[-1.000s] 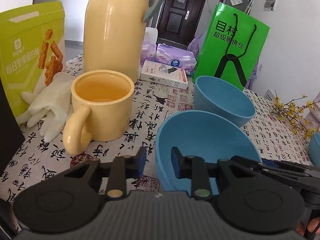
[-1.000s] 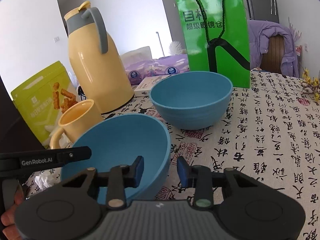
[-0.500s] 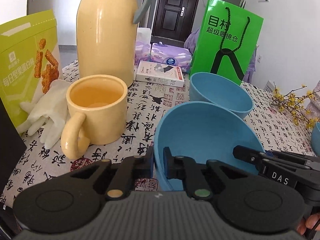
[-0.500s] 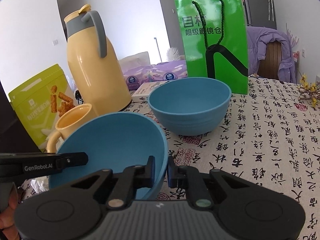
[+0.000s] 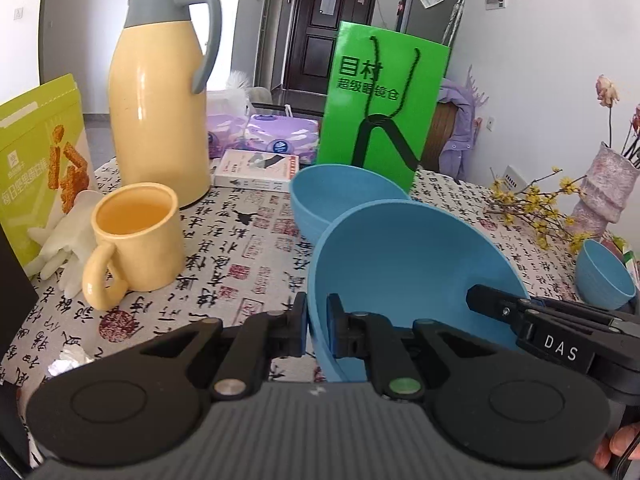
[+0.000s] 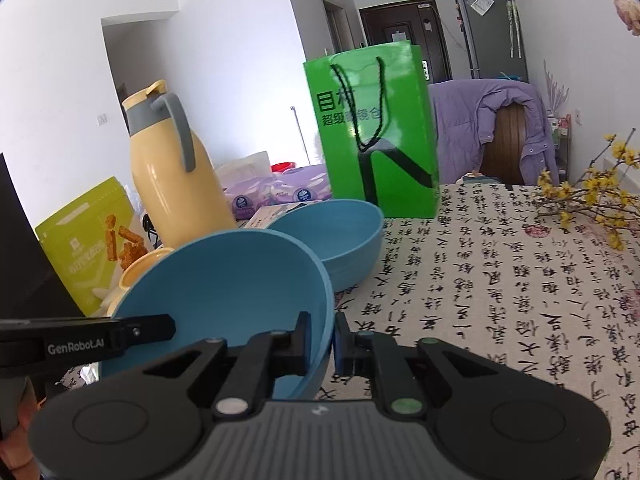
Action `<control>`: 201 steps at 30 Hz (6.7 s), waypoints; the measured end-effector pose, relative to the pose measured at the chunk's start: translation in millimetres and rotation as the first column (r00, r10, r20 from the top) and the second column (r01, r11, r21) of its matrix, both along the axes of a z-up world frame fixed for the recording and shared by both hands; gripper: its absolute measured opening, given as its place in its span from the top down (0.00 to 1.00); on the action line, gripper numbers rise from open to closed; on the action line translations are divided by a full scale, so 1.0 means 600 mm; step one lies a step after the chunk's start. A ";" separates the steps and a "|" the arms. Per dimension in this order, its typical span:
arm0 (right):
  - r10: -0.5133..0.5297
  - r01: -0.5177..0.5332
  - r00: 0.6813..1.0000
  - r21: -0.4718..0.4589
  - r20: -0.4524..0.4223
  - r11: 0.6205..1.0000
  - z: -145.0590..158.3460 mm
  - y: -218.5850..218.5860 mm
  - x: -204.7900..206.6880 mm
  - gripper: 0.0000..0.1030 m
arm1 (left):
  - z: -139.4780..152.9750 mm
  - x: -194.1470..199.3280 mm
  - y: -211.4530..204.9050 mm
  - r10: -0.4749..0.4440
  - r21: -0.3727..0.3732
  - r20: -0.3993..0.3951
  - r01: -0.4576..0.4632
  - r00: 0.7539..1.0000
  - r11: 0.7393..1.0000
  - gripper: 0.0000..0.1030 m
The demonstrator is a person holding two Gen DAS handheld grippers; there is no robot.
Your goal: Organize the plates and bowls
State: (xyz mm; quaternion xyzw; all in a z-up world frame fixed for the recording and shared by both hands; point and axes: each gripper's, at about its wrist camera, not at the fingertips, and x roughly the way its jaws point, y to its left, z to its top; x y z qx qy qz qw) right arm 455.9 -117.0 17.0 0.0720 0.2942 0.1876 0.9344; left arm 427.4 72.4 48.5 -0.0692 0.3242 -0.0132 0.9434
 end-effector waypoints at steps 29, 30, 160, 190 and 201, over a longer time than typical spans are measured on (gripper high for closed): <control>-0.276 0.276 0.961 -0.033 0.025 0.960 0.034 -0.462 -0.186 0.91 | 0.009 -0.107 -0.440 -0.240 -0.066 0.025 0.241 0.970 0.968 0.90; -0.268 0.269 0.963 -0.036 0.023 0.962 0.033 -0.460 -0.191 0.91 | 0.006 -0.116 -0.438 -0.234 -0.070 0.023 0.236 0.972 0.969 0.90; -0.359 0.336 0.905 -0.134 -0.230 0.932 -0.048 -0.690 0.222 0.95 | -0.076 0.340 -0.650 -0.402 -0.200 -0.261 0.358 0.878 0.912 0.89; -0.287 0.270 0.948 -0.130 -0.138 0.954 0.062 -0.641 -0.196 0.96 | 0.009 -0.079 -0.590 -0.358 -0.174 -0.257 0.322 0.898 0.931 0.92; -0.299 0.282 0.943 -0.127 -0.145 0.951 0.047 -0.630 -0.367 0.95 | -0.004 -0.237 -0.573 -0.366 -0.181 -0.260 0.328 0.893 0.927 0.92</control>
